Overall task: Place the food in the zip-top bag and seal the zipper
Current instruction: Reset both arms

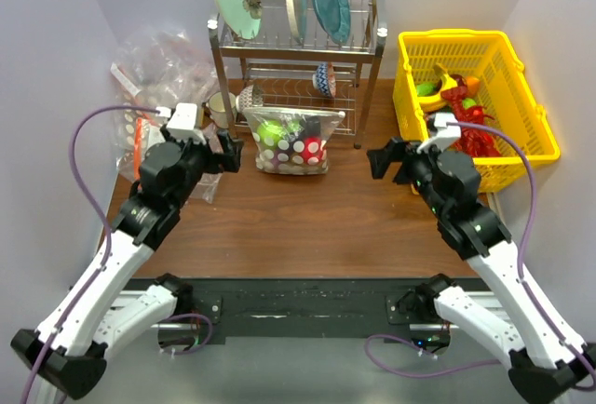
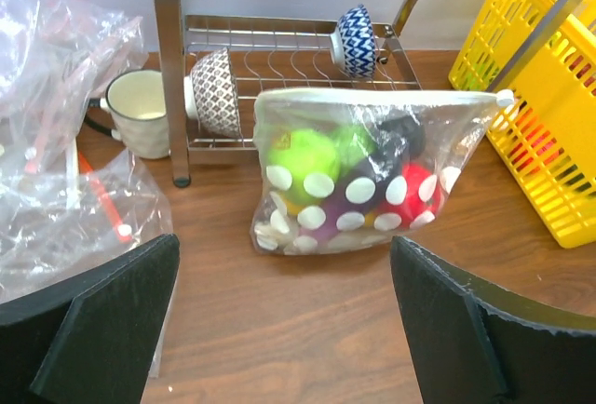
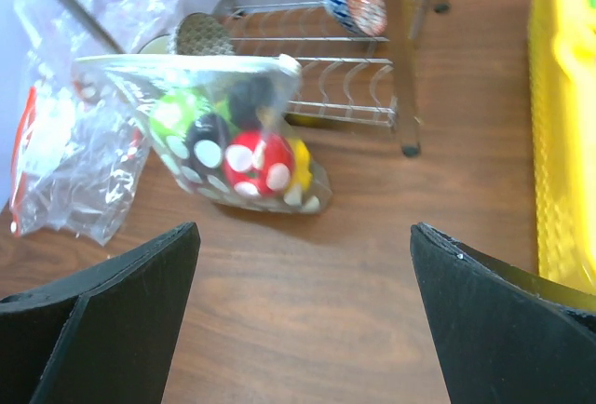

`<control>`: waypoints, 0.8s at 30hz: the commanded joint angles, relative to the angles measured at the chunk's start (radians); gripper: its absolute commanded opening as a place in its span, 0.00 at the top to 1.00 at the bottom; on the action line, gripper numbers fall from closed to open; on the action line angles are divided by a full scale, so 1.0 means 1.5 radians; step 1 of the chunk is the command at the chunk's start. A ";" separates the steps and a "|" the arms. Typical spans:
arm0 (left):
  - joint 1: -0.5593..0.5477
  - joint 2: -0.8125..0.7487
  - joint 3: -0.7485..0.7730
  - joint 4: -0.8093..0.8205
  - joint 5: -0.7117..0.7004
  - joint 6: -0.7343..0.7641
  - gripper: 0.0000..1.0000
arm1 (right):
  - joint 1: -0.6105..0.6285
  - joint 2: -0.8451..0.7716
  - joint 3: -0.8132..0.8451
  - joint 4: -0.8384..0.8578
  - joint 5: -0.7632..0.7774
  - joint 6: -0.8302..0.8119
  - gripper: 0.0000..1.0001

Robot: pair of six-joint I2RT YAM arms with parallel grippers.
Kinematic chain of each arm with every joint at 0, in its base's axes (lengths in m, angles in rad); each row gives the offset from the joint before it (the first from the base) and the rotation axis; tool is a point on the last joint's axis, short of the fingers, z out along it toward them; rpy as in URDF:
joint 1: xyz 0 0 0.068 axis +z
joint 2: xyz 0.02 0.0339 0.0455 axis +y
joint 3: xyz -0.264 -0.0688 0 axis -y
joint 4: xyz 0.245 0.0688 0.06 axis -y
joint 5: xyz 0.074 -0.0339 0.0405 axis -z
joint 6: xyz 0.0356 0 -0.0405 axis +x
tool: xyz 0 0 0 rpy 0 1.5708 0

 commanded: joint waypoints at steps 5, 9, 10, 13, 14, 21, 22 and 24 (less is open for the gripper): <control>0.005 -0.119 -0.120 0.066 -0.001 0.002 0.00 | 0.000 -0.125 -0.093 -0.067 0.085 0.085 0.01; 0.005 -0.160 -0.178 0.096 -0.016 -0.006 0.00 | 0.000 -0.140 -0.104 -0.089 0.050 0.104 0.01; 0.005 -0.169 -0.190 0.099 -0.021 -0.016 0.00 | -0.001 -0.136 -0.100 -0.095 0.041 0.100 0.01; 0.005 -0.169 -0.184 0.095 -0.033 -0.022 0.00 | 0.000 -0.128 -0.080 -0.111 -0.016 0.053 0.01; 0.005 -0.168 -0.183 0.090 -0.037 -0.022 0.00 | -0.001 -0.125 -0.078 -0.113 -0.021 0.050 0.01; 0.005 -0.170 -0.182 0.083 -0.053 -0.025 0.02 | 0.000 -0.147 -0.107 -0.089 -0.022 0.055 0.01; 0.005 -0.170 -0.186 0.084 -0.053 -0.023 0.02 | 0.000 -0.148 -0.108 -0.089 -0.025 0.053 0.01; 0.005 -0.174 -0.191 0.086 -0.067 -0.026 0.03 | 0.000 -0.151 -0.109 -0.087 -0.029 0.044 0.01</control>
